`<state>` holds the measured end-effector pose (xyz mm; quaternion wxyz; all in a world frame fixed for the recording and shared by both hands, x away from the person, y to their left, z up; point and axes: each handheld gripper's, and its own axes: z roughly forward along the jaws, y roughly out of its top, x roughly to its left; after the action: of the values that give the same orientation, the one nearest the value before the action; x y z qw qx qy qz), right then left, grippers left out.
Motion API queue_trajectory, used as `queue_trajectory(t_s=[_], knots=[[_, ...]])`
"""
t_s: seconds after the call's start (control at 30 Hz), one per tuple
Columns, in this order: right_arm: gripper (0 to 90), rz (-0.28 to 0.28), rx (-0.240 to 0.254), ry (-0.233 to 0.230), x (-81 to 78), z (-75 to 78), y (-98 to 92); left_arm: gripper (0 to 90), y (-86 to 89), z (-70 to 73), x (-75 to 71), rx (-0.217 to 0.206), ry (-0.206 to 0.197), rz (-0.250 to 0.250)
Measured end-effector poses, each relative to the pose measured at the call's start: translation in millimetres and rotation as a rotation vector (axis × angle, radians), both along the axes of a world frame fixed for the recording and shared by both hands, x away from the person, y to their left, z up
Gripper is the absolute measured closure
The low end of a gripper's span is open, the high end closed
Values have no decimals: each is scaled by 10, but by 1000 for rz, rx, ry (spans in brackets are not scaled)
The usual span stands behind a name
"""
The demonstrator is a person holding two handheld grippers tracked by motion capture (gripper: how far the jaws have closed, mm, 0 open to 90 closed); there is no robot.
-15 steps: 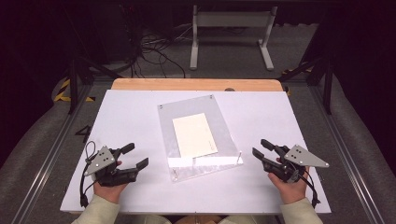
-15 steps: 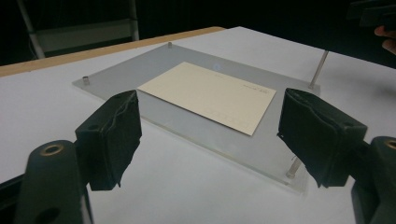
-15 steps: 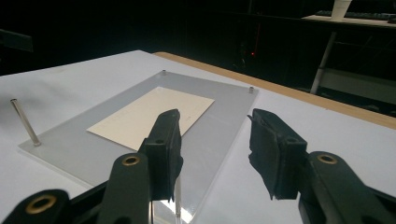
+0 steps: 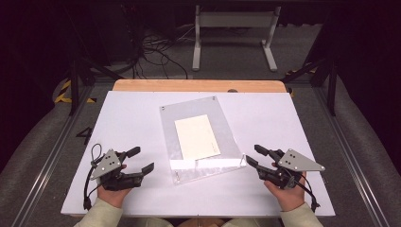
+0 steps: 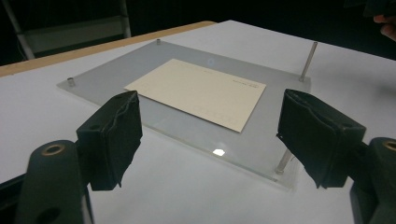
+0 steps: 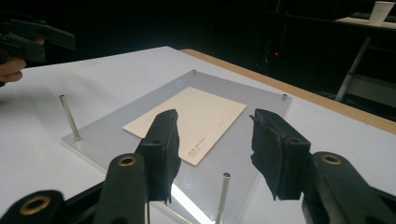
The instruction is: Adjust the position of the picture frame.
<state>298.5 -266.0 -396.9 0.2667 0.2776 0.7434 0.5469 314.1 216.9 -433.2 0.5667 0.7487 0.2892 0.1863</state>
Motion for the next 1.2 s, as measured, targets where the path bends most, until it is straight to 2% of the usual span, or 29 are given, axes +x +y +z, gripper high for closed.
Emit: queue_trajectory(t_s=[0.13,0.27,0.3,0.37,0.43,0.5,0.67,0.83,0.87,0.9,0.93,1.0,1.1,1.2], knots=[[502,20,-13,27,21,-29,84,222,-23,-3,-3,13,0,-11],[501,20,-43,81,95,-99,155,222,-44,-14,-5,16,8,-18],[501,15,-48,89,112,-116,164,222,-45,-15,2,28,4,-24],[510,-17,-82,124,175,-169,189,223,-54,-23,5,34,8,-25],[522,-37,-95,160,228,-217,199,223,-66,-31,5,32,17,-28],[542,-55,-111,194,277,-265,206,223,-67,-33,10,43,18,-30],[632,-31,-134,262,392,-374,215,224,-75,-46,20,51,28,-32],[695,-36,-181,283,450,-448,265,225,-78,-57,31,61,31,-31],[780,-56,-206,281,464,-456,279,225,-79,-60,32,61,32,-29],[780,-56,-206,281,464,-456,279,225,-78,-62,34,64,33,-28],[839,-75,-210,280,475,-443,264,226,-80,-65,33,63,41,-30],[841,-71,-202,286,483,-441,255,227,-76,-69,45,73,37,-26],[844,-66,-216,283,484,-409,259,227,-72,-72,52,75,38,-26],[845,-88,-220,286,509,-371,199,228,-70,-74,54,72,41,-23]])
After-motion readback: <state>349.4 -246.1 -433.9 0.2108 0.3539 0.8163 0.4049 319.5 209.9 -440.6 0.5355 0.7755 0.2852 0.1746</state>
